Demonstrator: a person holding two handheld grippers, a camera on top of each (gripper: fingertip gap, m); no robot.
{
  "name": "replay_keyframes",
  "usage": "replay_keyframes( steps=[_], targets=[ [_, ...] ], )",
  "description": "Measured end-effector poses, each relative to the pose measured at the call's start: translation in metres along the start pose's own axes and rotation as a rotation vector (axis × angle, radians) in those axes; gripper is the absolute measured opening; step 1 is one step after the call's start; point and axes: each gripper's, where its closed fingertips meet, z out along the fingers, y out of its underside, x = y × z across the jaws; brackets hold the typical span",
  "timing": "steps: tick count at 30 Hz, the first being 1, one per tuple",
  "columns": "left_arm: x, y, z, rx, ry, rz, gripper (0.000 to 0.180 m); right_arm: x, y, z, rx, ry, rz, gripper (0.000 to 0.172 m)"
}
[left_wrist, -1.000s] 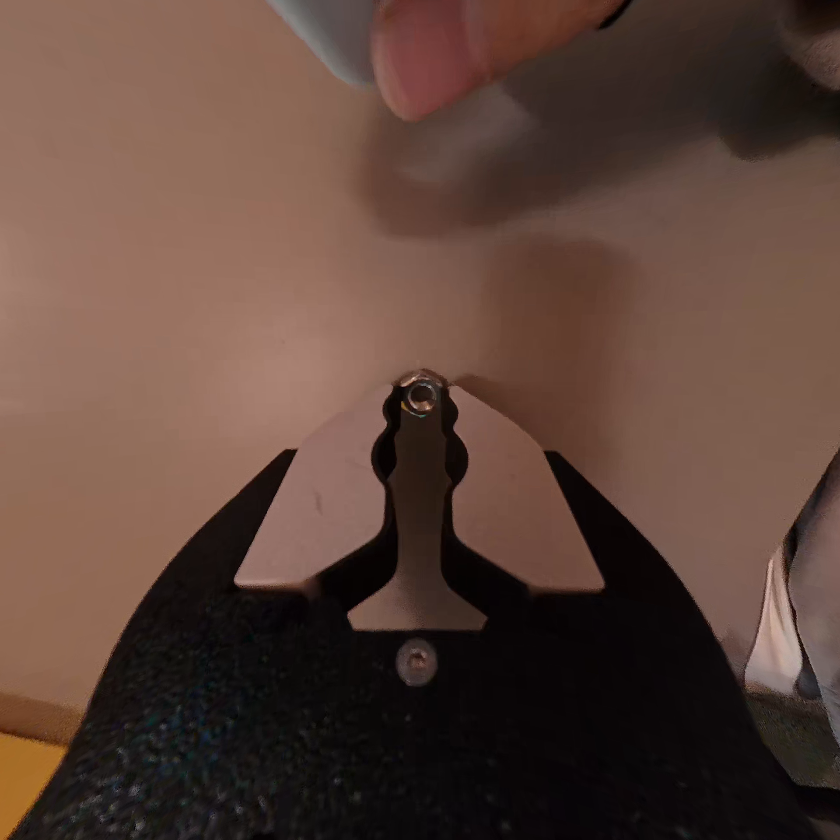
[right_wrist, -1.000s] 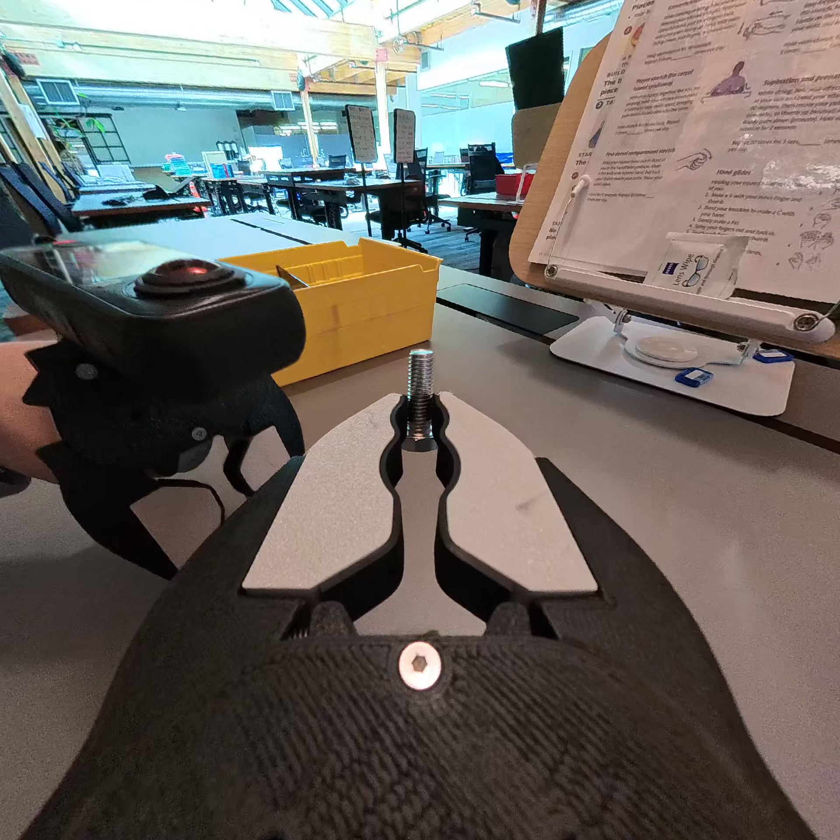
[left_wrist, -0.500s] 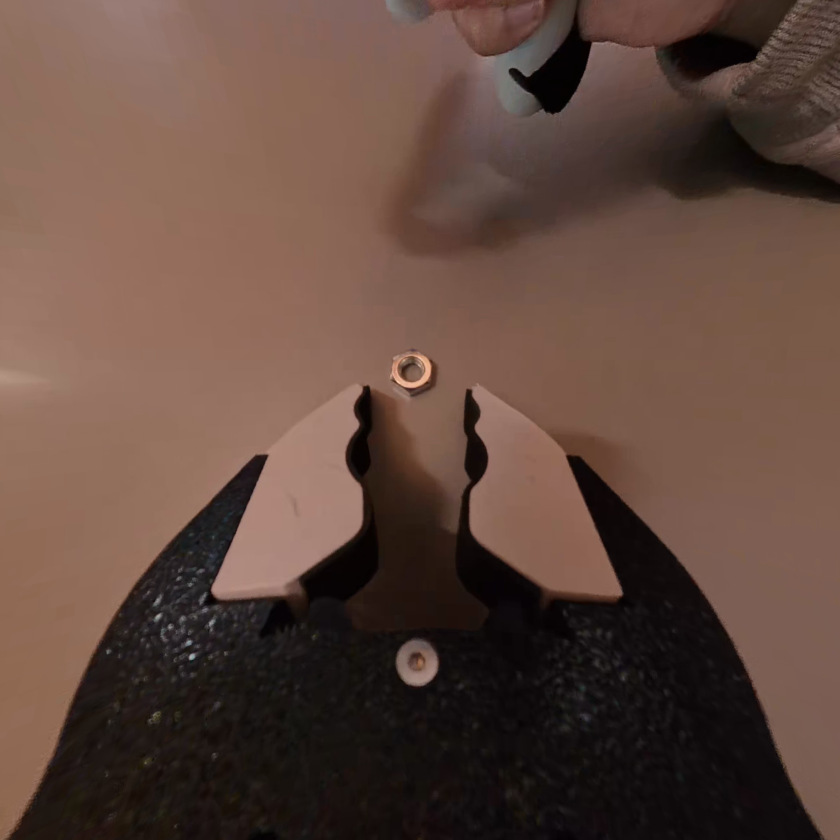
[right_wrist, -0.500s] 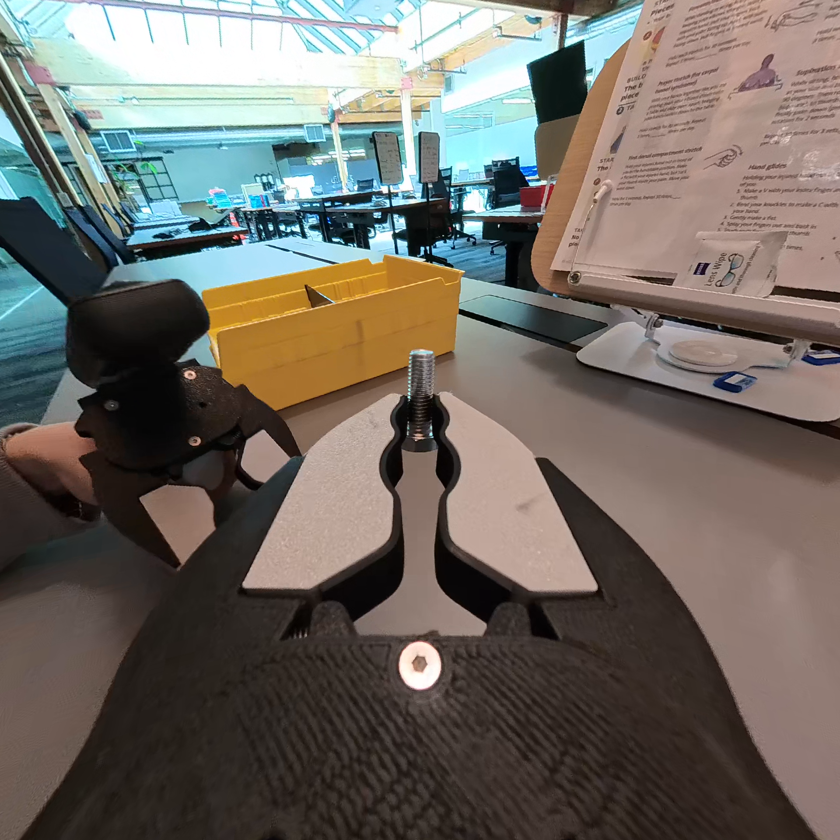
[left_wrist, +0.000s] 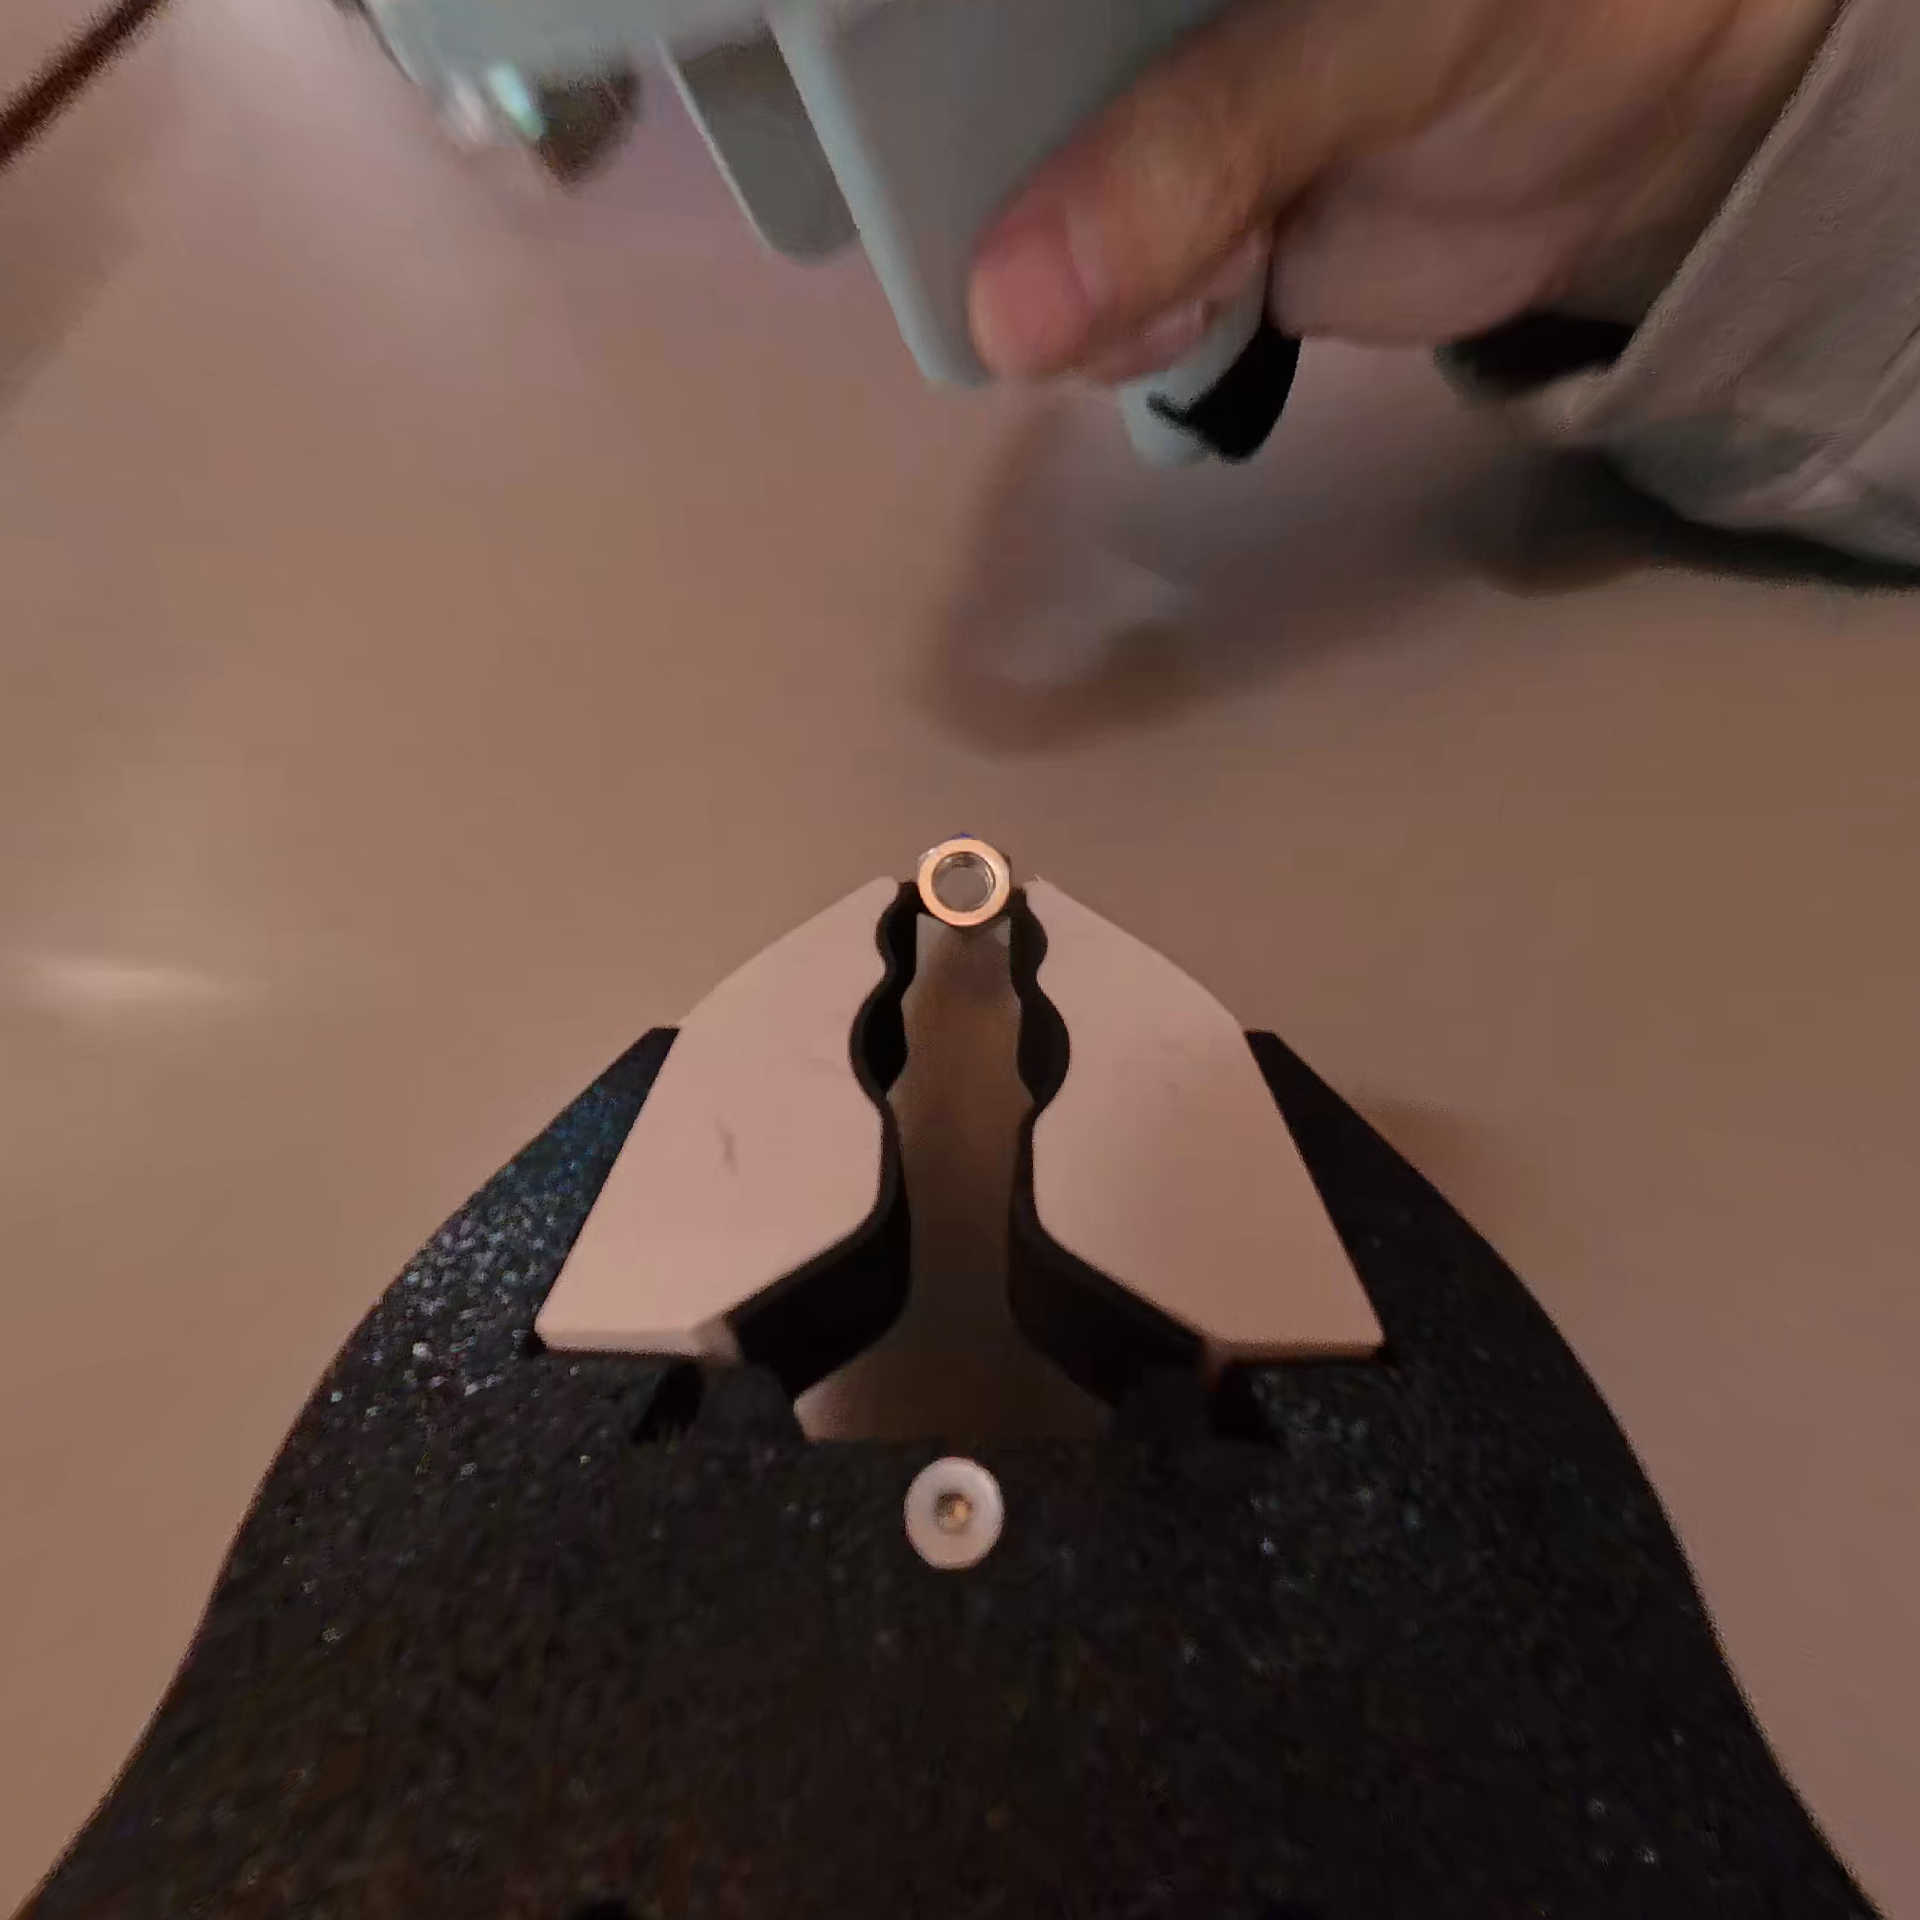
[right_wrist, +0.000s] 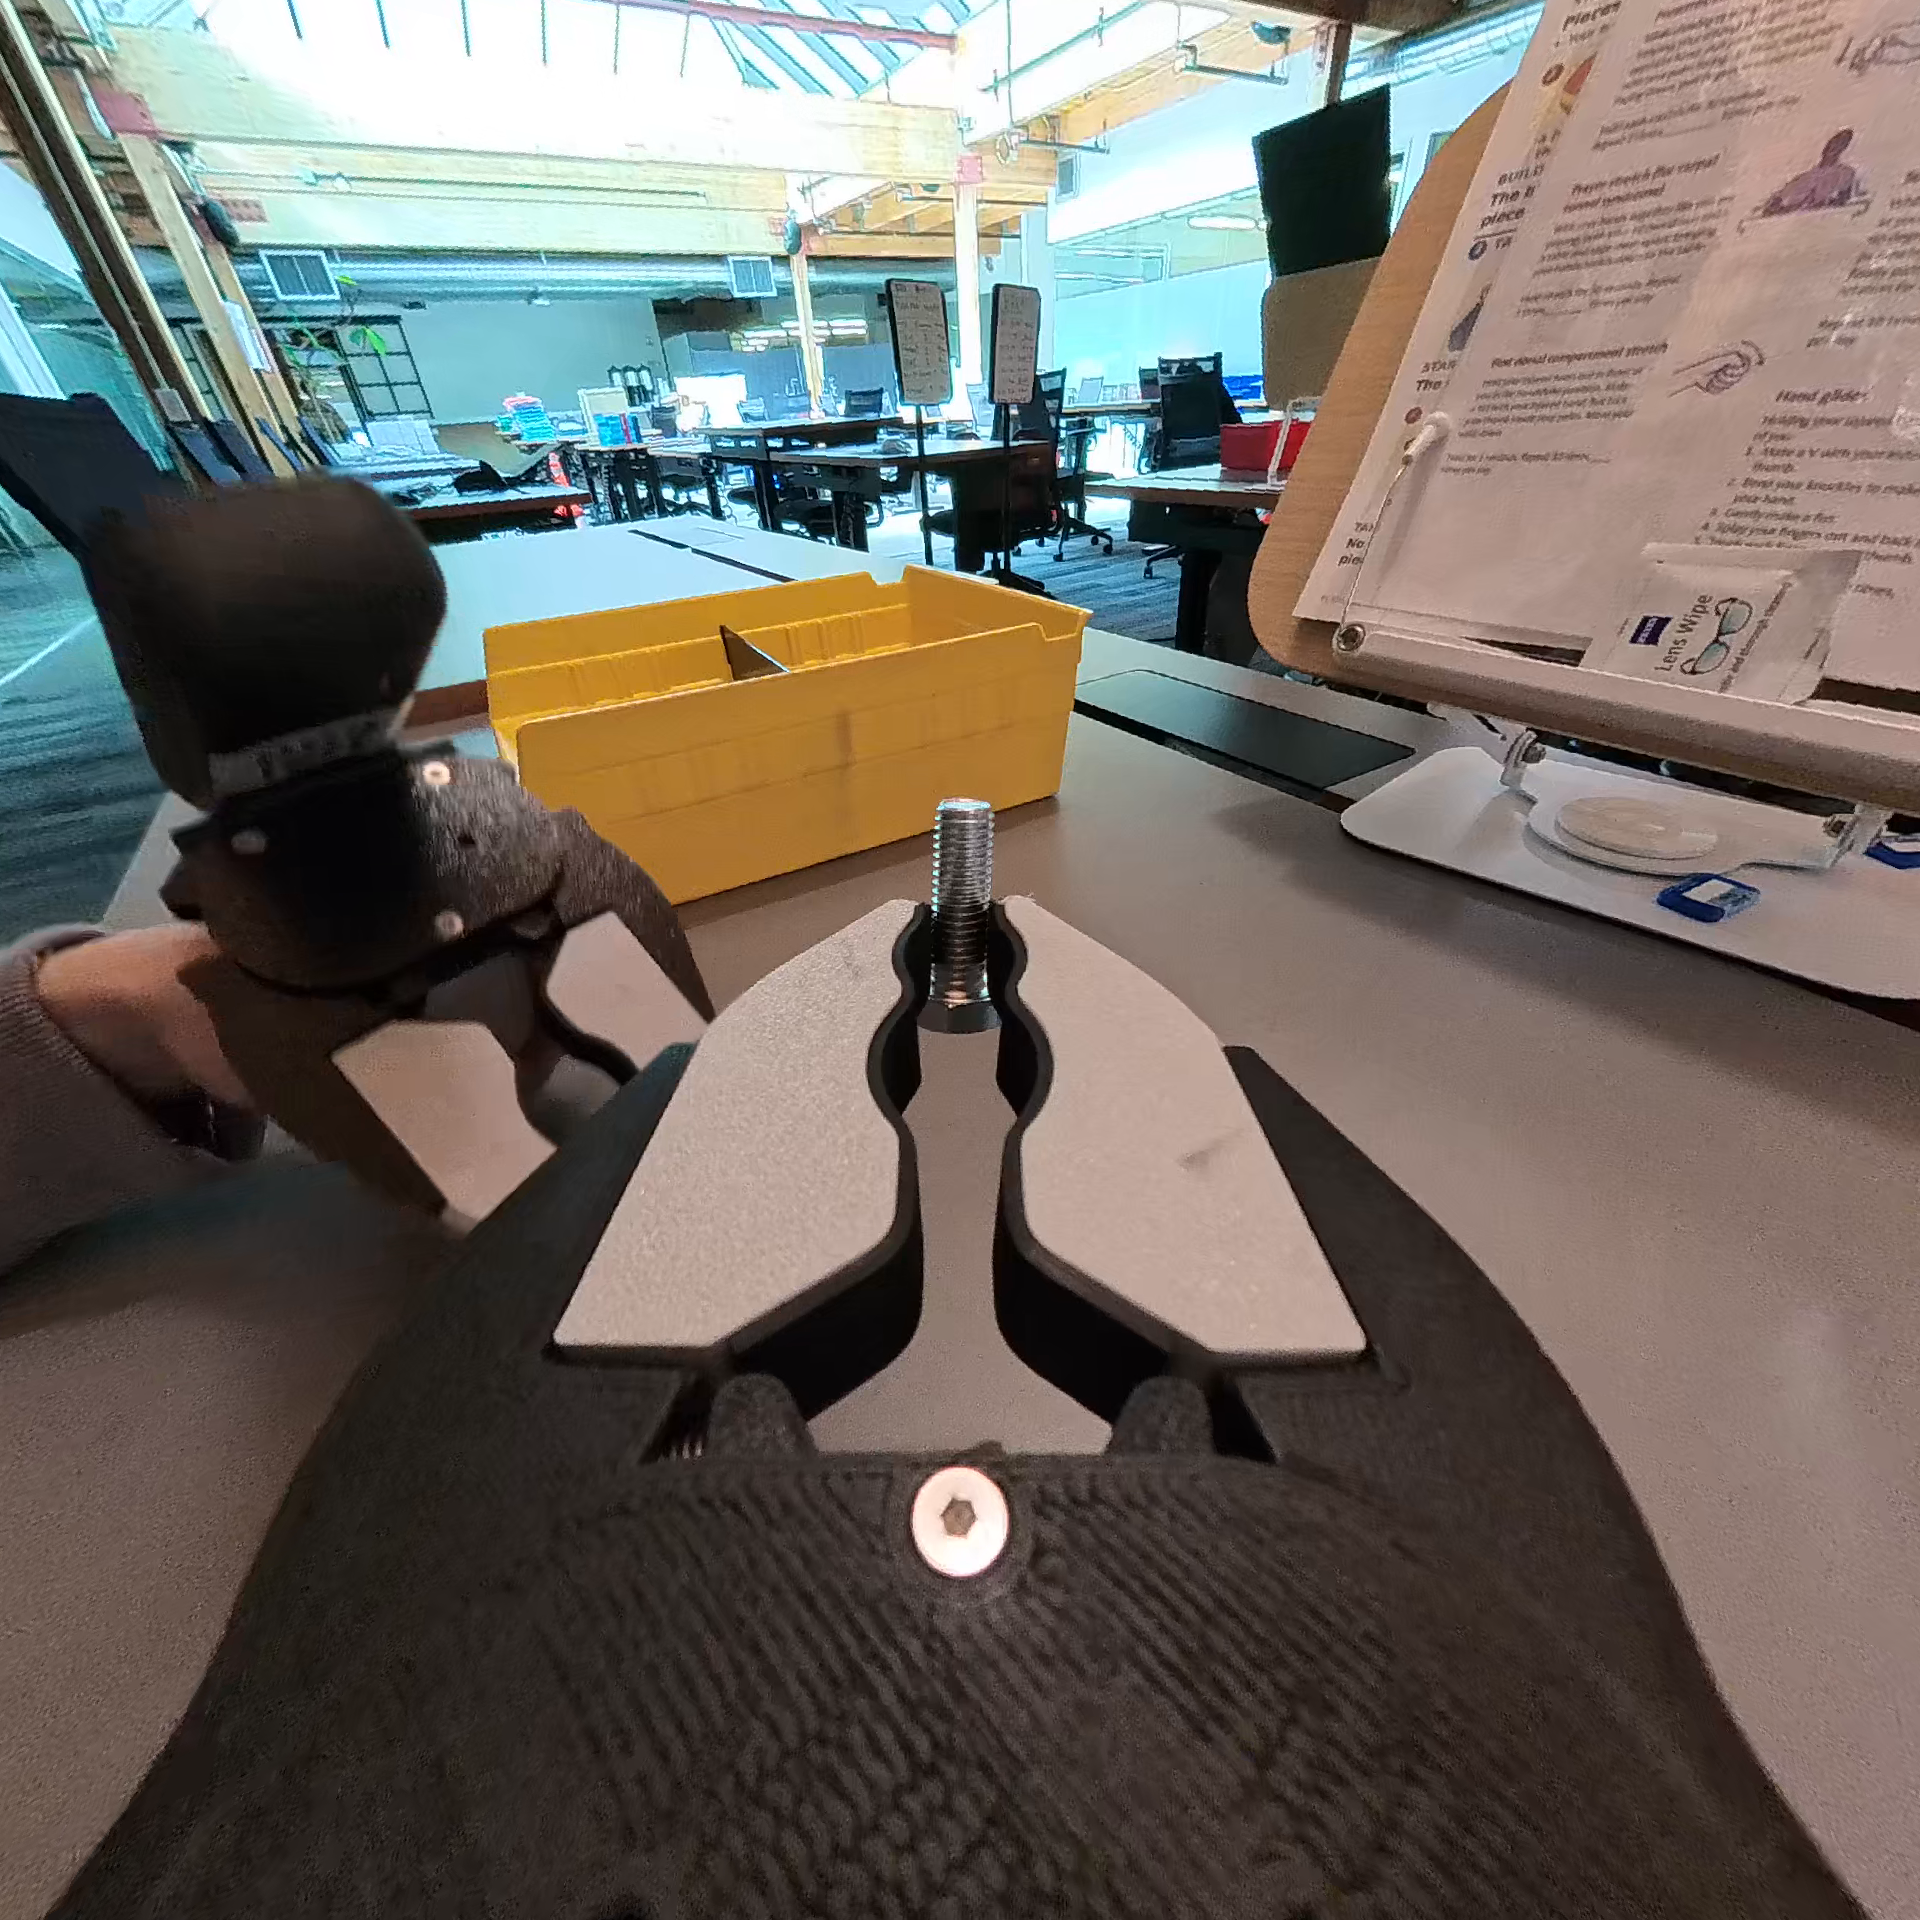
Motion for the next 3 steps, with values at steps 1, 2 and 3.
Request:
replay_keyframes(
  steps=[1,2,3],
  targets=[
    [-0.003,-0.007,-0.006,0.014,-0.003,-0.002,0.016,0.000,0.000,0.000,0.000,0.000,-0.001,0.009],
    [-0.007,-0.015,-0.012,0.020,-0.011,0.002,0.016,0.000,-0.001,-0.001,0.000,-0.001,-0.001,0.009],
    [-0.010,-0.023,-0.019,0.021,-0.016,0.016,0.016,0.000,-0.002,-0.001,0.002,-0.004,-0.002,0.010]
  ],
)
